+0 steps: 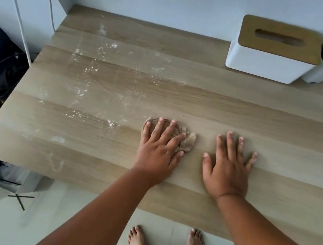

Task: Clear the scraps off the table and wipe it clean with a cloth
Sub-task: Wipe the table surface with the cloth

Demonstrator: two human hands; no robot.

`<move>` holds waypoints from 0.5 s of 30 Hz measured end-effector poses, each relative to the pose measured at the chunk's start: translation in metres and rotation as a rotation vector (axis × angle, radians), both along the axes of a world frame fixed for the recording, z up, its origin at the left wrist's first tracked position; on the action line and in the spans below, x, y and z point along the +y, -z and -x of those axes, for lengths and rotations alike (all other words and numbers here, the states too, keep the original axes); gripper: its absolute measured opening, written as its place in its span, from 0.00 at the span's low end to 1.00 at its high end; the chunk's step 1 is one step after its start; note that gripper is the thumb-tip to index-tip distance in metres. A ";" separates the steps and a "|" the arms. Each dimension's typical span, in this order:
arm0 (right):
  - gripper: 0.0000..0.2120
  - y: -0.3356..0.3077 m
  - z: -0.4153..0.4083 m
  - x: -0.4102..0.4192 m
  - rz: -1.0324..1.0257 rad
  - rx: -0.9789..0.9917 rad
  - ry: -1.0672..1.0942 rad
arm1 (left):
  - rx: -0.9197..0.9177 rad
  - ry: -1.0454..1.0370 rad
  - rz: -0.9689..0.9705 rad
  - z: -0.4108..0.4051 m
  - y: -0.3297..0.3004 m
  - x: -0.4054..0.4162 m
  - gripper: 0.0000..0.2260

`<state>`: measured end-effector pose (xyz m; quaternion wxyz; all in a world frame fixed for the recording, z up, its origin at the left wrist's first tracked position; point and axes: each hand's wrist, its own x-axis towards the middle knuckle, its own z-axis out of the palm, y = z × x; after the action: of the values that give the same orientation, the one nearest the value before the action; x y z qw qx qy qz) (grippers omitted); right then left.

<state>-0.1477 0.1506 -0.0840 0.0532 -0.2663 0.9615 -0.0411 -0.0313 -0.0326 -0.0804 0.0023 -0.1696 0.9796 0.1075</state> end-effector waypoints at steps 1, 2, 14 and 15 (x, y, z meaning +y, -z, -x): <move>0.35 0.000 0.000 0.000 -0.006 0.001 -0.001 | 0.024 0.075 -0.004 -0.009 0.002 0.003 0.22; 0.35 0.000 -0.001 0.001 -0.015 0.001 0.000 | 0.045 0.144 -0.012 -0.021 0.003 0.004 0.21; 0.34 0.003 0.000 0.001 0.013 0.045 0.008 | -0.081 -0.238 -0.004 -0.006 -0.009 -0.068 0.30; 0.34 0.003 0.000 0.002 0.016 0.050 0.011 | -0.100 -0.232 -0.003 0.013 -0.008 -0.066 0.30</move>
<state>-0.1477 0.1522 -0.0874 0.0269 -0.2626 0.9636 -0.0424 -0.0440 -0.0984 -0.0725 0.0391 -0.2870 0.9519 0.0997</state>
